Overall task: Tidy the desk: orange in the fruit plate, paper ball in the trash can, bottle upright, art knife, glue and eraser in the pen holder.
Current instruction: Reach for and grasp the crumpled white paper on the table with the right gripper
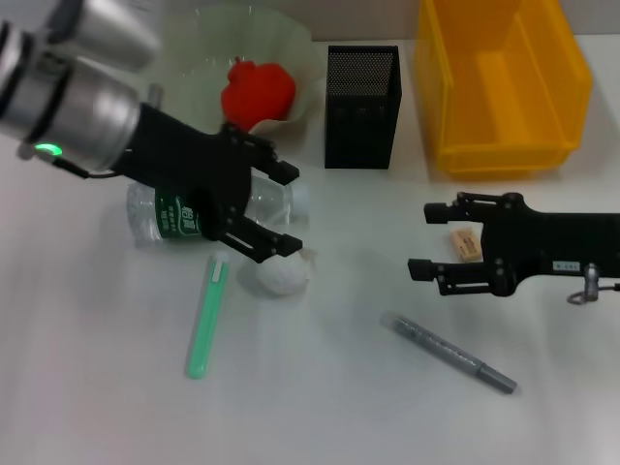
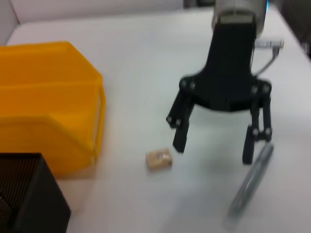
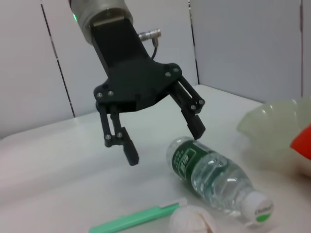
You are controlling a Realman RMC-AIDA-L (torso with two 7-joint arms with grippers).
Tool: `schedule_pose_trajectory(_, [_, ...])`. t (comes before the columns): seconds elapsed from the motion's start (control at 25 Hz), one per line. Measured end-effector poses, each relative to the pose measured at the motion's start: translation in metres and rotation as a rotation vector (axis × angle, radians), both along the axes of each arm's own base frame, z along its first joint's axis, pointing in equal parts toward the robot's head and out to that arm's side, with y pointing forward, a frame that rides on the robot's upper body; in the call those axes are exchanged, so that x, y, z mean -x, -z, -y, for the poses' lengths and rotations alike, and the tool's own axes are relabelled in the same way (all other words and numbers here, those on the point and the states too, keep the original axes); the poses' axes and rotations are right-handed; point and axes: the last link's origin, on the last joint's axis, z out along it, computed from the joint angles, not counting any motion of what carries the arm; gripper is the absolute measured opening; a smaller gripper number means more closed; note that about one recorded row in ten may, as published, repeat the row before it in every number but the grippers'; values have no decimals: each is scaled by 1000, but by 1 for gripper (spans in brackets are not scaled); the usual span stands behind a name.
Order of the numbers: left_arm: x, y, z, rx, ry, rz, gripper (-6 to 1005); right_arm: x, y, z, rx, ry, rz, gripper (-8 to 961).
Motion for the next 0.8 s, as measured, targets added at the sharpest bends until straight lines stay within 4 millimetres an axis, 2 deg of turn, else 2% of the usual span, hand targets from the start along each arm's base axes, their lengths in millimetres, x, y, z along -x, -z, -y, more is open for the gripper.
schedule_pose_trajectory(0.16, [26, -15, 5, 2, -86, 151, 841, 8, 1, -5, 23, -13, 1, 737])
schedule_pose_trajectory(0.24, [45, -21, 9, -20, -120, 223, 841, 11, 0, -8, 27, -17, 0, 735])
schedule_pose_trajectory(0.4, [88, -27, 27, -93, -179, 368, 841, 17, -3, -14, 37, -12, 8, 732])
schedule_pose_trajectory(0.52, [112, -27, 41, -157, -198, 428, 841, 28, -6, -24, 68, 0, 49, 730])
schedule_pose_trajectory(0.56, [112, -27, 41, -157, -198, 428, 841, 28, -6, -24, 68, 0, 49, 729])
schedule_pose_trajectory(0.64, [135, -25, 56, -225, -228, 457, 841, 39, -7, -29, 99, -3, 77, 727])
schedule_pose_trajectory(0.72, [145, -22, 64, -254, -247, 465, 841, 60, -7, -38, 146, -9, 122, 726])
schedule_pose_trajectory(0.8, [156, -18, 76, -288, -273, 480, 841, 67, -6, -41, 163, -7, 143, 724])
